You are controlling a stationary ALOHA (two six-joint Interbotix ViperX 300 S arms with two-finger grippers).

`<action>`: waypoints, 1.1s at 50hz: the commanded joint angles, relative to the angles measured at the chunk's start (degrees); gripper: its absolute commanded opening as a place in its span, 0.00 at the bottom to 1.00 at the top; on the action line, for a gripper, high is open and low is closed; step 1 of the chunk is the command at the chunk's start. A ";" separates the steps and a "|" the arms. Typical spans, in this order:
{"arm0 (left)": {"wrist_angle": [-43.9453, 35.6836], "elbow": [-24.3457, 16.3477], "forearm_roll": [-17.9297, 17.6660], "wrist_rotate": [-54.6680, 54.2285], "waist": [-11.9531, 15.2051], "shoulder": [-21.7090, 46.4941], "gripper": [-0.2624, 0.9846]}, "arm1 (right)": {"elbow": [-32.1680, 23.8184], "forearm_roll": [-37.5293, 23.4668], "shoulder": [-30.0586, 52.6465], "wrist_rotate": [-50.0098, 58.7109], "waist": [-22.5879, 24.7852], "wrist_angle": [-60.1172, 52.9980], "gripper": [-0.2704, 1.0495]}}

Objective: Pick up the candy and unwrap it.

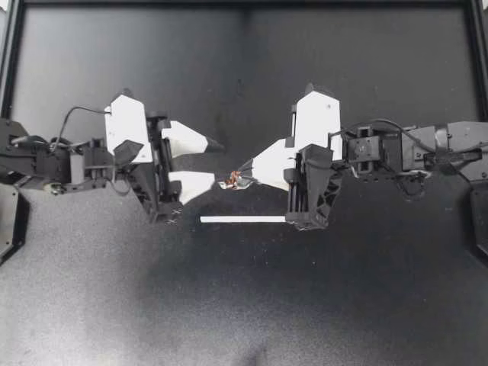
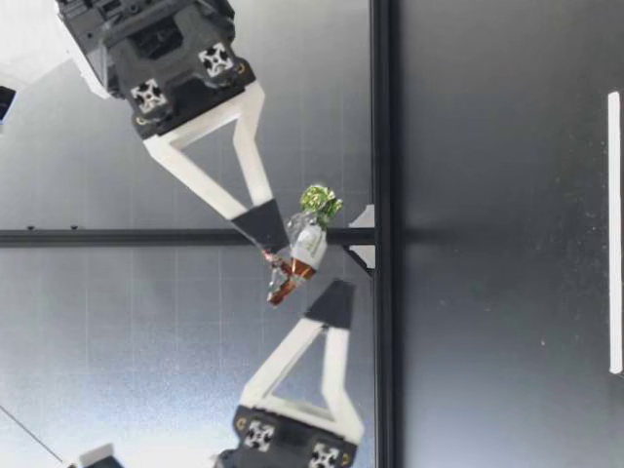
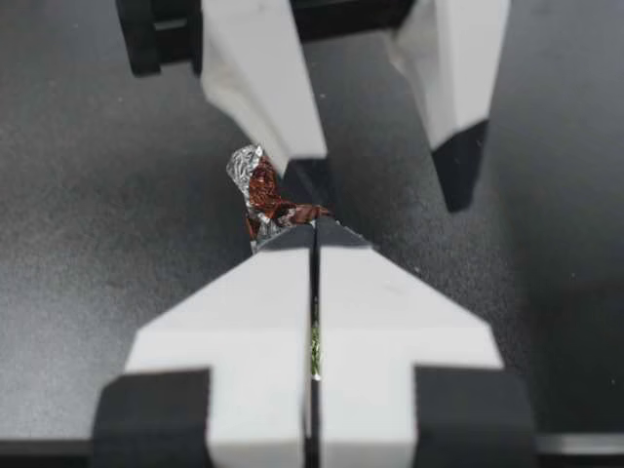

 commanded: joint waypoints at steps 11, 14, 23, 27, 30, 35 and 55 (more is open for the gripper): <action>-0.53 -0.44 0.44 0.35 0.18 -2.20 0.26 | -0.44 0.00 -0.79 -0.09 -0.53 0.00 0.14; -0.53 -0.35 0.70 0.35 0.18 -2.55 0.24 | -0.35 0.00 -0.97 0.00 -0.53 0.00 0.18; -0.53 0.62 1.23 0.35 0.09 -4.13 0.23 | 0.26 0.00 -1.49 0.09 -0.53 0.00 0.46; -0.62 1.05 1.23 0.35 0.09 -4.83 0.23 | 0.53 0.00 -1.67 0.09 -0.44 -0.09 0.55; -0.53 1.41 1.23 0.35 0.09 -5.19 0.23 | 0.79 0.09 -1.93 0.18 -0.53 -0.26 0.56; -0.53 1.76 1.32 0.35 0.09 -5.63 0.23 | 1.41 0.09 -2.37 0.18 -0.53 -0.35 0.55; -0.62 0.35 5.54 0.35 -0.79 -5.71 0.22 | 2.90 0.44 -1.14 0.97 -0.62 0.70 0.54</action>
